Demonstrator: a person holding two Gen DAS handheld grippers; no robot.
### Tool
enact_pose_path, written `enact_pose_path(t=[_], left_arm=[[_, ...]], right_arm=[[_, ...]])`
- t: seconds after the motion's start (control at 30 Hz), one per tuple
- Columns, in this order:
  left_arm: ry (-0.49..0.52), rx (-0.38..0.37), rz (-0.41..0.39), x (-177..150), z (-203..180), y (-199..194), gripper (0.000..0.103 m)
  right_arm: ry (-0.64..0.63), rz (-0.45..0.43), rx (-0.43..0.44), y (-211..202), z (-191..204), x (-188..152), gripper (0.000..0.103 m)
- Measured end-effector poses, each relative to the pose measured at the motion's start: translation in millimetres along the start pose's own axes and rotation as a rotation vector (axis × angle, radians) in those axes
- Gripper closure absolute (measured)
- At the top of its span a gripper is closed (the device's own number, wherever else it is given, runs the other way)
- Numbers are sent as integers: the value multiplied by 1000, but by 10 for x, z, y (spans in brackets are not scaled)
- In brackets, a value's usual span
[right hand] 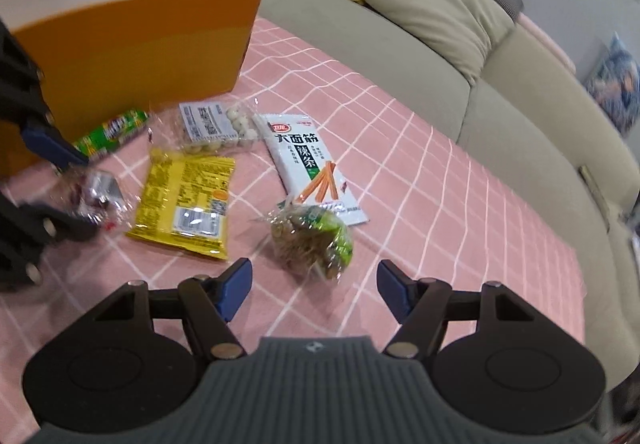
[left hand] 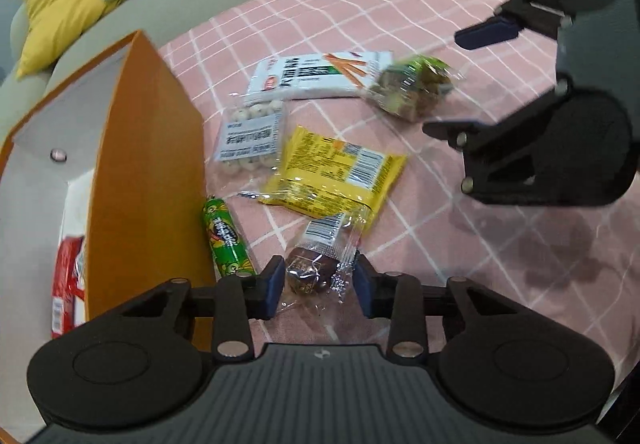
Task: Organize snacks
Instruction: 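Grasp the clear brown candy bag with the left gripper while the right grasps the green nut bag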
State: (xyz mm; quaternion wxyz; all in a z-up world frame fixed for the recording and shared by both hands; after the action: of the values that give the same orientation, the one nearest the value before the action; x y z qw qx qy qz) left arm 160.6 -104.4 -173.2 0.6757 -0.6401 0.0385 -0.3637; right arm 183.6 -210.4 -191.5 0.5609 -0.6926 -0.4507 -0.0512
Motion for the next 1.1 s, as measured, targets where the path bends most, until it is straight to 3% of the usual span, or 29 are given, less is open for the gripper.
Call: enact_pose_path(t=[0.07,0.3,0.43,0.6,0.87,1.1], left_arm=[[-58,-3,-5,28,75,-27,63],[-158,-35,-29,119,225,-199,64],[-187,-34,-21,141,279,-265,64],[-210,-34,-26,115,311,-331,64],[-219,-31,-59,99,312,-476,64],[-245,-36,-87,20,340,-639,64]], right_arm=[[-45,-11,-16,40,23,34,28],[-146,15,-26,285,95,109,31],[-172,34,-32,374,139,105,50],[-166,35,-29,377,167,108,55],[-117,74,-9,292,160,100,64],[49,107,26,-1,134,36,66]])
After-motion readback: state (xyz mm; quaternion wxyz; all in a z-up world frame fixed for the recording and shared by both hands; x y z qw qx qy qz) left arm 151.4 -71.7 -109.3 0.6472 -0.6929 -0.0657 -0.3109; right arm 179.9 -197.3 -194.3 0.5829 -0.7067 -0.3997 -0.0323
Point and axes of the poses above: each gripper's, at about its wrist camera, not at the fingertips, and y roughly the way its jaws point, z to its left, x to its top, the point moved 2 cm from there along y, roughly the way its jaws point, and after that the axes turned 3 degrees about y, right-handed, at the moved point
